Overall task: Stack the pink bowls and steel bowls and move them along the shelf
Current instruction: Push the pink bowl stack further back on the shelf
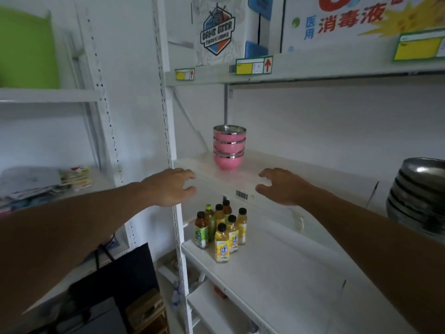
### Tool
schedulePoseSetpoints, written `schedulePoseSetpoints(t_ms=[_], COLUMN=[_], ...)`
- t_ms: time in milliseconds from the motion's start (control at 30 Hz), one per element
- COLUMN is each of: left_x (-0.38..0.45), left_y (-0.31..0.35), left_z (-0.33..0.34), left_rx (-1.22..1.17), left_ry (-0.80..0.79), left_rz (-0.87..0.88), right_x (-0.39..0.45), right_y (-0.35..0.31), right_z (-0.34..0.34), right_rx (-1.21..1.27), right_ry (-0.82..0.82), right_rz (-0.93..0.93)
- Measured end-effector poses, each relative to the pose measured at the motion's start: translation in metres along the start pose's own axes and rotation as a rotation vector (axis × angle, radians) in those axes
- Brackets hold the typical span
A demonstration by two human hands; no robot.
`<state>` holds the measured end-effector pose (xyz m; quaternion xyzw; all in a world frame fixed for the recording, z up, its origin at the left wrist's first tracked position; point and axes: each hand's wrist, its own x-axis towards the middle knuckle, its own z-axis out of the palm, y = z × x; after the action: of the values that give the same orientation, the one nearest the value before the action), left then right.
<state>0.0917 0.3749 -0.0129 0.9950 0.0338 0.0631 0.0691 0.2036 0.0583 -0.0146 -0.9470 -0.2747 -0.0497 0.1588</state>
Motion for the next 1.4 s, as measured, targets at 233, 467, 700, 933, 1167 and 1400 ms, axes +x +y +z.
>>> schedulePoseSetpoints(t_ms=[233, 467, 700, 933, 1167, 1400], left_x=[0.068, 0.143, 0.213, 0.257, 0.315, 0.343], left_y=[0.013, 0.006, -0.011, -0.028, -0.025, -0.024], left_z=[0.013, 0.042, 0.056, 0.066, 0.066, 0.062], left_rx=[-0.115, -0.327, -0.871, -1.204, -1.23, -1.262], left_ry=[0.032, 0.102, 0.123, 0.106, 0.002, 0.082], left_rz=[-0.072, -0.101, -0.18, -0.042, -0.022, -0.11], right_x=[0.075, 0.136, 0.183, 0.22, 0.261, 0.281], right_y=[0.036, 0.037, 0.018, 0.002, 0.008, 0.026], right_z=[0.008, 0.032, 0.048, 0.07, 0.075, 0.073], right_rx=[0.118, 0.286, 0.67, 0.962, 0.813, 0.862], right_ry=[-0.052, -0.077, 0.031, 0.211, 0.284, 0.279], right_rz=[0.017, 0.046, 0.163, 0.301, 0.393, 0.44])
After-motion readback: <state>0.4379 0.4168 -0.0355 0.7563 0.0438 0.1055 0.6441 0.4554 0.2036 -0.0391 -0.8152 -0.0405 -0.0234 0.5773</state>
